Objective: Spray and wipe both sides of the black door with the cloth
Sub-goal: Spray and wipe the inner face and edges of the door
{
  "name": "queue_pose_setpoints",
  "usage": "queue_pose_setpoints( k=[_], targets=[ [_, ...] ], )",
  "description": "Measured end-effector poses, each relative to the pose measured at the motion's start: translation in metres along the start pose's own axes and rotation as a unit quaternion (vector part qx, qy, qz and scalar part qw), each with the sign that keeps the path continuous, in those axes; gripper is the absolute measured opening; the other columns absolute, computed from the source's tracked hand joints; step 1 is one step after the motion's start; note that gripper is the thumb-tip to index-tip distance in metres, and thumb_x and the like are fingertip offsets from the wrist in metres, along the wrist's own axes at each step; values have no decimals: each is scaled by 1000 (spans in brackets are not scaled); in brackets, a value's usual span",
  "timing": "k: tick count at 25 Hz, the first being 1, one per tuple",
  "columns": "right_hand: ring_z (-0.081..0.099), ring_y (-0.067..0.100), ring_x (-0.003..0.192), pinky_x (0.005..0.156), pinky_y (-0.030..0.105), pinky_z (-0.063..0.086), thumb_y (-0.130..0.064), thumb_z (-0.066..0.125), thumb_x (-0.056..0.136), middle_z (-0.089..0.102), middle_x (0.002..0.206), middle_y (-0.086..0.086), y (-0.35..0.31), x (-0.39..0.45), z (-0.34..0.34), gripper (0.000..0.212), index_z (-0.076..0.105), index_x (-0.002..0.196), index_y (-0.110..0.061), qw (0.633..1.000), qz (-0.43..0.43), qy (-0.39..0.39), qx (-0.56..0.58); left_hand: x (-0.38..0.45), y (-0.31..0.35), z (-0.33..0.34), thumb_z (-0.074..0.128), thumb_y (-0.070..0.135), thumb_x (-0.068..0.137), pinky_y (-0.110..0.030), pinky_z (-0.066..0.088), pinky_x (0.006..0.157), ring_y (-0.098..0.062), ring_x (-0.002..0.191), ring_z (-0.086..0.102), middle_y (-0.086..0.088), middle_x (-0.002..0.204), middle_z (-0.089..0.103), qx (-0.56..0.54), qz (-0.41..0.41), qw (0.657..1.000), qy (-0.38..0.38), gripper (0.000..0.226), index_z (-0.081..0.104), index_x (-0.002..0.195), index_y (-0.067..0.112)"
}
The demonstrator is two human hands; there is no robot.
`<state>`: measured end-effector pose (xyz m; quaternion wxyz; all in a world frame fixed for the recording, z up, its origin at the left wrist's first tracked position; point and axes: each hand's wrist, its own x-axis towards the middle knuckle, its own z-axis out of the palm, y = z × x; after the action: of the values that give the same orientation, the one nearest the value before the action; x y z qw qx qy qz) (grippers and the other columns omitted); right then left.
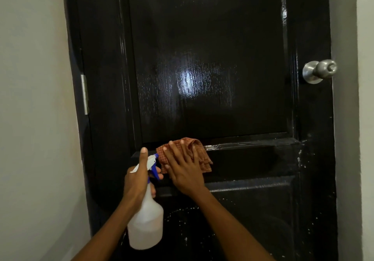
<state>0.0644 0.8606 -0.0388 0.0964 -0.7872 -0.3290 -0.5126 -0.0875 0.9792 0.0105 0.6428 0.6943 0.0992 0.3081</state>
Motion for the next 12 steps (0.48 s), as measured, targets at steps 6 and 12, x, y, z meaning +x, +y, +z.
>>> queue_pose_setpoints(
  k=[6,12],
  targets=[
    [21,23,152,125,51,10,-47,39,105,25,163,6,108,-43,-30,57,29,159,-31,1000,14,3,-11,-18,7,32,34,74,89,-29,47,46,-23,53,61,-16,75,74,18,17,999,-39,82,72,82,2],
    [5,31,157,123,63,12,-44,32,109,10,169,4,217,-104,-83,56,15,161,-31,893,430,116,57,-29,15,59,34,71,90,-26,44,40,-21,46,57,-22,79,73,-2,31,996,-89,81,69,85,-2]
  ],
)
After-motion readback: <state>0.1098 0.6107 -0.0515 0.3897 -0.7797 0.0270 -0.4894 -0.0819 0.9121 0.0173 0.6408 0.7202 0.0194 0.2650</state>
